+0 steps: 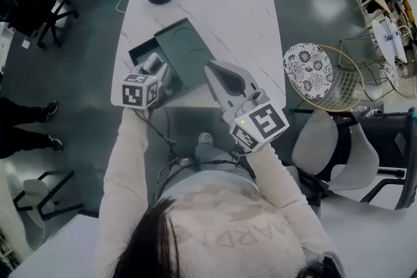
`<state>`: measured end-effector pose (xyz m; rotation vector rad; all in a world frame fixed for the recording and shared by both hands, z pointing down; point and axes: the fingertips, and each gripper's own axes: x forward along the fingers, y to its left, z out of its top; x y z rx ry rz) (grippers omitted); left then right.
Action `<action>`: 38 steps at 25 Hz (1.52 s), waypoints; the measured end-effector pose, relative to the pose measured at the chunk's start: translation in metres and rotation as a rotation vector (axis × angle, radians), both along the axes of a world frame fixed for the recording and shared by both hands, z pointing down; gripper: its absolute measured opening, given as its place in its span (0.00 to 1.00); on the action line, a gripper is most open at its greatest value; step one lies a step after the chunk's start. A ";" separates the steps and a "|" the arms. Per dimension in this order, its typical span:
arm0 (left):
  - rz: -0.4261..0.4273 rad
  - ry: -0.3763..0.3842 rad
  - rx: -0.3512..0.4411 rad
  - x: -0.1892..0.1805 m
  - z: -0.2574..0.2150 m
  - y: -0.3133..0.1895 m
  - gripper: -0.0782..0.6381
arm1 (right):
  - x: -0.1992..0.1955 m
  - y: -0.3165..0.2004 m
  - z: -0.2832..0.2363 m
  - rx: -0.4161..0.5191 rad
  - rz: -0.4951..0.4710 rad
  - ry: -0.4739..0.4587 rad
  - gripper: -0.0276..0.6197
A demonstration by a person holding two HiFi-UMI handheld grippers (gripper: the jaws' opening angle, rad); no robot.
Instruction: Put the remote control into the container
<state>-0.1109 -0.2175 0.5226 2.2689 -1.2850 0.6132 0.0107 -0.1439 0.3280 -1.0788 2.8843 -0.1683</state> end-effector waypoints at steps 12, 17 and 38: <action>0.032 0.072 -0.046 -0.005 0.005 -0.008 0.26 | -0.001 -0.007 0.006 -0.013 0.006 0.009 0.07; 0.013 0.084 -0.023 -0.009 0.005 -0.009 0.26 | -0.001 -0.007 0.008 -0.017 0.005 0.012 0.07; 0.036 0.086 0.084 -0.027 -0.022 -0.019 0.26 | -0.007 -0.008 0.008 -0.018 -0.005 0.008 0.07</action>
